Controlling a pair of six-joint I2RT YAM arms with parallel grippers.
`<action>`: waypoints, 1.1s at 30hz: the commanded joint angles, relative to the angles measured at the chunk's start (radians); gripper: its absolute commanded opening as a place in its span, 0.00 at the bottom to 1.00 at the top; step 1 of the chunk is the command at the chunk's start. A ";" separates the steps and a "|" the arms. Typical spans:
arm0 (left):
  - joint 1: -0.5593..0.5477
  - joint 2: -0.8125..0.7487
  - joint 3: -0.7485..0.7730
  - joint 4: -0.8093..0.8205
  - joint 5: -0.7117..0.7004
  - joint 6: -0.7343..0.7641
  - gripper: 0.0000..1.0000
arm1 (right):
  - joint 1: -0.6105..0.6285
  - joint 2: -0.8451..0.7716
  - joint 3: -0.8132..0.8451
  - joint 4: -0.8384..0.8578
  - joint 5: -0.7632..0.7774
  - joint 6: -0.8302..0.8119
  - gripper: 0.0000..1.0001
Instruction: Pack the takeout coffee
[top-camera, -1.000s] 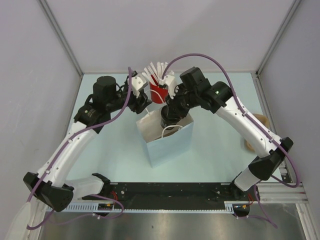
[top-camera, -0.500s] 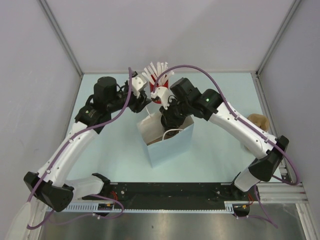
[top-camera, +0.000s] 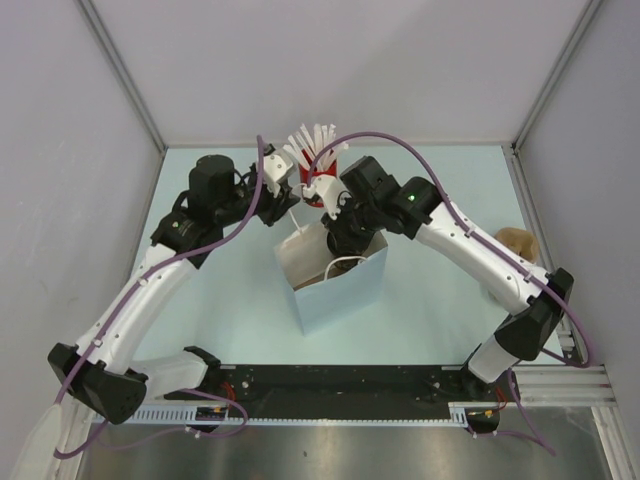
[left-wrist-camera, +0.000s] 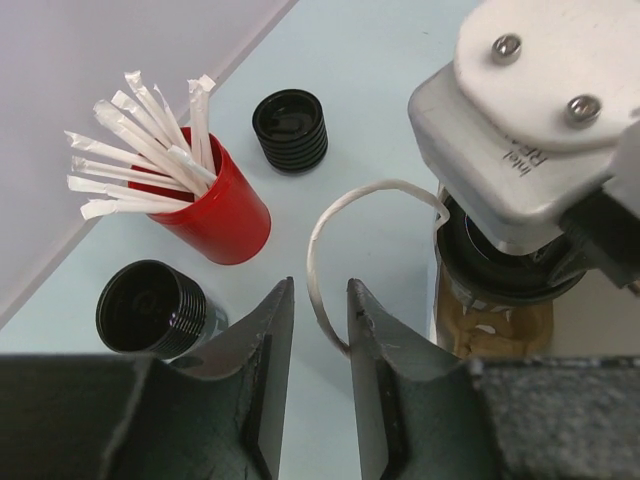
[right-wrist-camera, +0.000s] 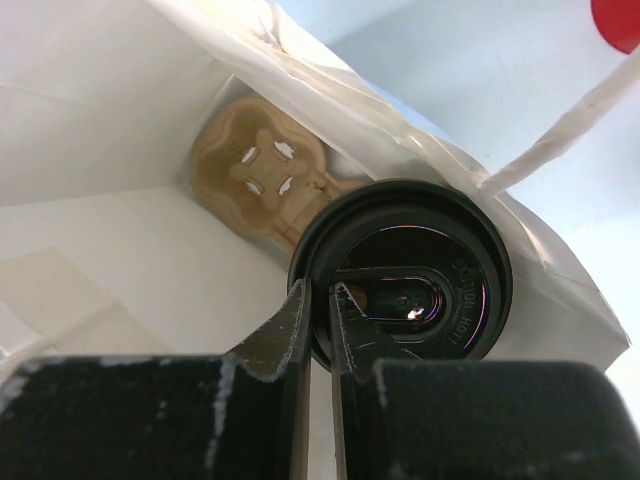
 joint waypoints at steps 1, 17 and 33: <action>0.006 -0.015 -0.012 0.049 -0.008 -0.035 0.31 | -0.018 0.010 -0.006 0.004 -0.028 -0.026 0.00; 0.006 -0.007 -0.026 0.077 -0.031 -0.075 0.25 | -0.020 0.024 -0.073 0.042 -0.024 -0.042 0.00; 0.006 0.033 -0.033 0.113 -0.172 -0.123 0.12 | -0.009 0.004 -0.130 0.030 -0.004 -0.075 0.00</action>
